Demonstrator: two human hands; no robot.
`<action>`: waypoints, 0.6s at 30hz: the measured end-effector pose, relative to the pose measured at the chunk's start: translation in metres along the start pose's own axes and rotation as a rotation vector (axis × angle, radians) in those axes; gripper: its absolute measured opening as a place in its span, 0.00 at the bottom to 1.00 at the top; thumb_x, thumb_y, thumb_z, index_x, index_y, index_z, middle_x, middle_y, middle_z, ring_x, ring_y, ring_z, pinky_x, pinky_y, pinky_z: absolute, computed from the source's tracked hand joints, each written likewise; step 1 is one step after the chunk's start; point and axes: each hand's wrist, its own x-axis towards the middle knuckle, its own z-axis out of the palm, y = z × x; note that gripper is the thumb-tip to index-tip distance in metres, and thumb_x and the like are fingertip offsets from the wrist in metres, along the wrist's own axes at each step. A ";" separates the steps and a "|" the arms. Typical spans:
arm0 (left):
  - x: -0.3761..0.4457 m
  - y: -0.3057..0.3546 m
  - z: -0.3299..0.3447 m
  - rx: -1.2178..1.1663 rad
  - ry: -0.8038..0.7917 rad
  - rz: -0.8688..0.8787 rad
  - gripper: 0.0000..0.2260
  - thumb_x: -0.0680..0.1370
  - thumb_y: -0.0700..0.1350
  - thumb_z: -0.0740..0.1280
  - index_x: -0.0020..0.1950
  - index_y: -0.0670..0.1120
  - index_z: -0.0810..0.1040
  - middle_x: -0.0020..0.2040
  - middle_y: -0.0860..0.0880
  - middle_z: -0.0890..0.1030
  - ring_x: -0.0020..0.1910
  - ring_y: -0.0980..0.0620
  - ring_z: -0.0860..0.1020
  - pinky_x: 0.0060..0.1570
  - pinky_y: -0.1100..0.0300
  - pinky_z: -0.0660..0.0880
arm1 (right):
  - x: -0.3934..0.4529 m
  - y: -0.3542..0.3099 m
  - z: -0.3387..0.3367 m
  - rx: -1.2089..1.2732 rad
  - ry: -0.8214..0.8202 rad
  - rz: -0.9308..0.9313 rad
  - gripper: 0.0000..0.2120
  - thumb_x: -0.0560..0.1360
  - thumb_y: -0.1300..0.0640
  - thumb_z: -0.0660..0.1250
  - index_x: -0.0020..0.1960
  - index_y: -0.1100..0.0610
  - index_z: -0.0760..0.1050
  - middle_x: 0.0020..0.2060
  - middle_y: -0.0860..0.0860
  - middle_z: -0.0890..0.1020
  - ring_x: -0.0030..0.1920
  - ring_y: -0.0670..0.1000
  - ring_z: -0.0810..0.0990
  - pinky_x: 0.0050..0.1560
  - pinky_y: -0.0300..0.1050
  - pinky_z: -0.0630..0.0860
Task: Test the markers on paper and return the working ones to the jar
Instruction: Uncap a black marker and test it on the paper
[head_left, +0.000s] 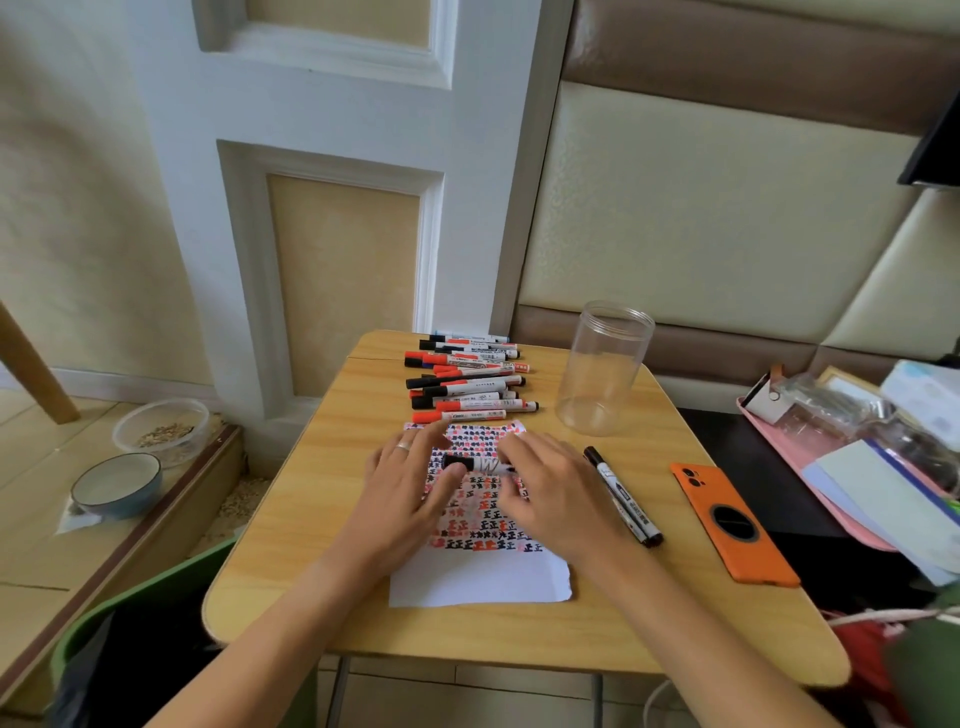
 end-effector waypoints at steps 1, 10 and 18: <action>-0.001 0.002 -0.001 0.002 -0.017 0.043 0.23 0.83 0.64 0.50 0.75 0.56 0.67 0.61 0.61 0.76 0.65 0.60 0.70 0.66 0.55 0.62 | -0.010 -0.004 0.000 0.018 -0.007 0.010 0.07 0.74 0.61 0.67 0.50 0.55 0.72 0.39 0.47 0.73 0.39 0.47 0.69 0.41 0.38 0.67; -0.005 0.012 0.011 0.062 -0.167 0.165 0.20 0.85 0.61 0.45 0.48 0.52 0.70 0.40 0.55 0.75 0.41 0.54 0.71 0.46 0.56 0.62 | -0.042 -0.016 0.000 0.121 0.026 0.125 0.08 0.77 0.51 0.66 0.55 0.52 0.75 0.45 0.45 0.79 0.42 0.49 0.77 0.42 0.44 0.76; -0.002 0.013 0.009 -0.149 -0.253 0.172 0.17 0.86 0.56 0.53 0.44 0.48 0.71 0.34 0.51 0.73 0.33 0.52 0.69 0.34 0.60 0.64 | -0.040 -0.020 0.005 0.050 0.037 0.069 0.10 0.83 0.49 0.61 0.53 0.52 0.79 0.43 0.47 0.76 0.41 0.50 0.77 0.40 0.46 0.77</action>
